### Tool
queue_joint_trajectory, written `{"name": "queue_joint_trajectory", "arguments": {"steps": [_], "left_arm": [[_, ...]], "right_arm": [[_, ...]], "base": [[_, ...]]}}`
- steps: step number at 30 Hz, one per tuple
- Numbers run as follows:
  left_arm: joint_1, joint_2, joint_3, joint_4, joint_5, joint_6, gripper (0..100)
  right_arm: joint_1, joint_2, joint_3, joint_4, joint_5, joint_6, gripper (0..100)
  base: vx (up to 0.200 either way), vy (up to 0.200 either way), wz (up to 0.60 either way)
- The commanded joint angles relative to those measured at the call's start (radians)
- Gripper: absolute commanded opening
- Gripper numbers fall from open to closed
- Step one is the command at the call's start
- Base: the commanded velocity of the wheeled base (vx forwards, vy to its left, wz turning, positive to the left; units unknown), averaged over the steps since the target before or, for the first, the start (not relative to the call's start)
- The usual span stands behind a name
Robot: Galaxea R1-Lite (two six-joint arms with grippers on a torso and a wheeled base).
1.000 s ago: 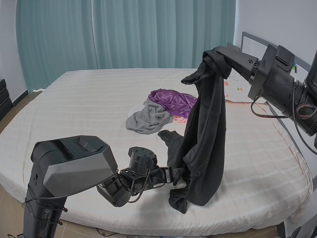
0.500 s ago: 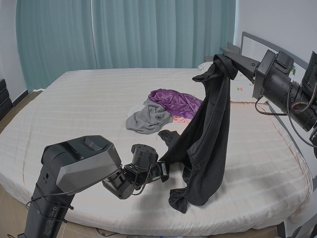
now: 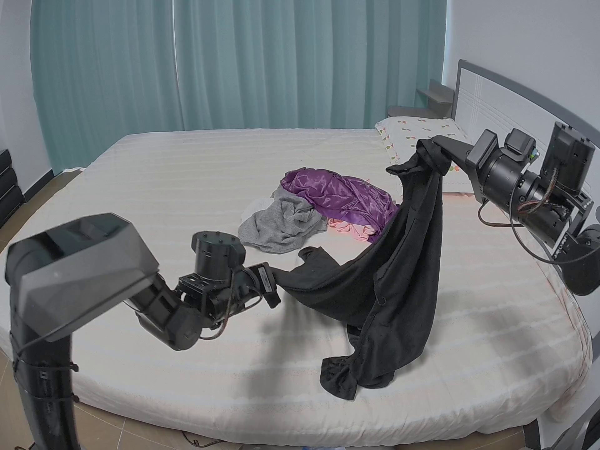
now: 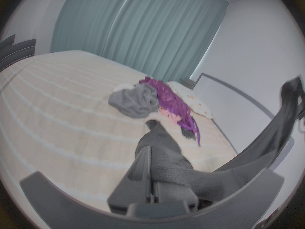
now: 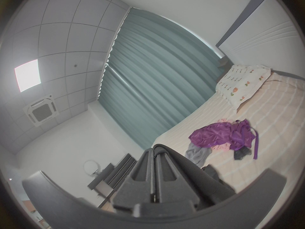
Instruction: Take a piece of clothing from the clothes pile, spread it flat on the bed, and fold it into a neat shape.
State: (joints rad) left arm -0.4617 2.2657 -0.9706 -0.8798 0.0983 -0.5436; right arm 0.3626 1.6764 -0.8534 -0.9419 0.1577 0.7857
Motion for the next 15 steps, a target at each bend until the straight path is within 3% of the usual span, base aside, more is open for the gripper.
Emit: {"name": "queue_joint_trajectory", "arguments": {"steps": [1,3,10,15], "left_arm": [[0.066,-0.325,0.092,0.047,0.034,-0.024,0],[0.08,-0.422,0.073,0.119,0.054,-0.022,0],[0.132,-0.635,-0.08,0.476,0.054,-0.027,0],[0.135,-0.689,-0.048,0.482,0.057,-0.015,0]], "right_arm": [[-0.07,0.195,-0.121,-0.08,-0.107,-0.02,0],[-0.082,0.192,-0.191,-0.077,-0.142,-0.033,0],[-0.117,0.125,-0.42,0.034,-0.148,-0.065,0],[-0.108,0.088,-0.432,0.081,-0.145,-0.069,0]], "base": [[0.0,0.0,0.0],[0.0,0.0,0.0],[0.0,0.0,0.0],[0.0,0.0,0.0]]}}
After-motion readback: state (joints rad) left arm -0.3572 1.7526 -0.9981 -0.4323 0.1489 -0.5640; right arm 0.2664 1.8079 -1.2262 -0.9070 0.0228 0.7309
